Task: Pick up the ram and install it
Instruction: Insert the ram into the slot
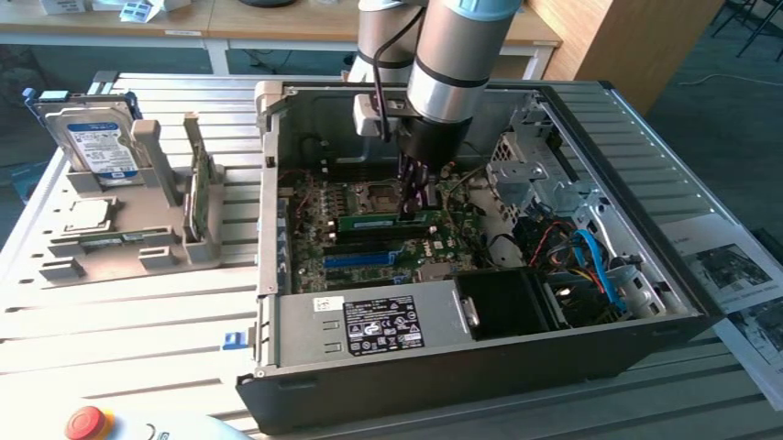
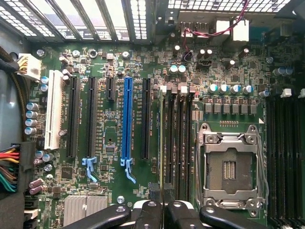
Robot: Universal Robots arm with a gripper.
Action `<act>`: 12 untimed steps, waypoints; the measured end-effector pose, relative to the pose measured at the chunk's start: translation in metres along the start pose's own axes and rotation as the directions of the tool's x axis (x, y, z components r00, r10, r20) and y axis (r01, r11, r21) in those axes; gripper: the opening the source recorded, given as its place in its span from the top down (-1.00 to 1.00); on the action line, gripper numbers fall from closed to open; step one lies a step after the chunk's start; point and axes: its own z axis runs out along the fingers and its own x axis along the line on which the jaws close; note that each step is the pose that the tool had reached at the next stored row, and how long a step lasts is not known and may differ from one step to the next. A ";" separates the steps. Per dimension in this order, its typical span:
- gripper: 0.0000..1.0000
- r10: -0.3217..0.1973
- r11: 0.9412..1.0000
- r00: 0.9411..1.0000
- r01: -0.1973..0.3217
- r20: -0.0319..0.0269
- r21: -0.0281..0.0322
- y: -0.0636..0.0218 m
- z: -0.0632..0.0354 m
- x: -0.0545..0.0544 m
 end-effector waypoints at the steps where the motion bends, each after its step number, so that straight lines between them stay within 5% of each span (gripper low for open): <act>1: 0.76 0.000 1.000 1.000 0.000 0.000 0.000 0.0000 0.0006 0.000; 12: 0.76 0.000 1.000 1.000 0.000 -0.001 0.000 -0.0003 0.0052 0.000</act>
